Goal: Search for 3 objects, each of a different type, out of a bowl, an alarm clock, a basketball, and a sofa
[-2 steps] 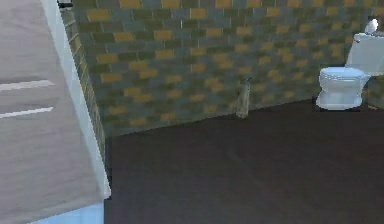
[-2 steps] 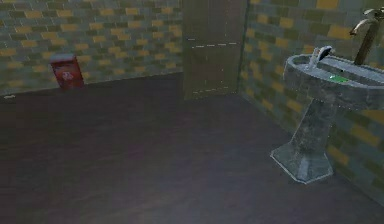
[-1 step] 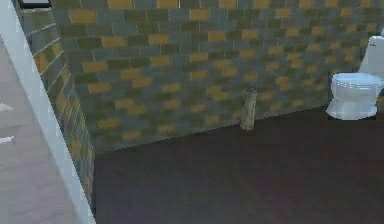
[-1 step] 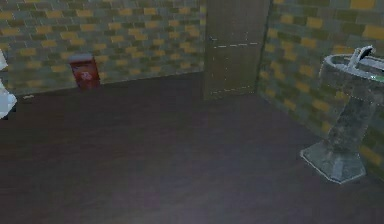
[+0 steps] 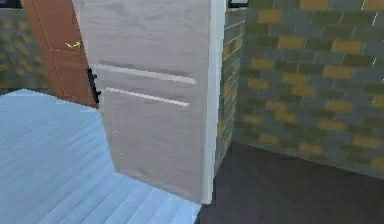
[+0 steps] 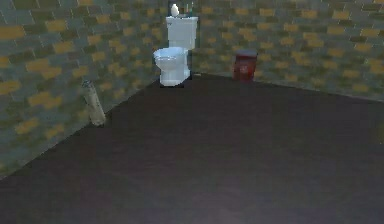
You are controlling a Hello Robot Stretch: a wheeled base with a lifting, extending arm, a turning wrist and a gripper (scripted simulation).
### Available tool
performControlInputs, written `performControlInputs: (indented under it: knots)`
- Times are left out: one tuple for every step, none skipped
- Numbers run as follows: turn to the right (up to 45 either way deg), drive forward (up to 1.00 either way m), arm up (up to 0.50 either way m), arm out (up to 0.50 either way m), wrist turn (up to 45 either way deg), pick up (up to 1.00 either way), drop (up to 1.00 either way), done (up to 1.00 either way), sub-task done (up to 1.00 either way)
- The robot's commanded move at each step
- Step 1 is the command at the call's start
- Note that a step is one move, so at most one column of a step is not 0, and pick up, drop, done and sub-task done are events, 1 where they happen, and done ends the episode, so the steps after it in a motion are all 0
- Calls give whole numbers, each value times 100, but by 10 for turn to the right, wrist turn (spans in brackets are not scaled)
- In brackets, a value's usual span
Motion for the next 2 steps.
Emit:
performControlInputs:
  knots:
    - [-450,0,0,0,0,0,0,0,0]
    - [-180,0,0,0,0,0,0,0,0]
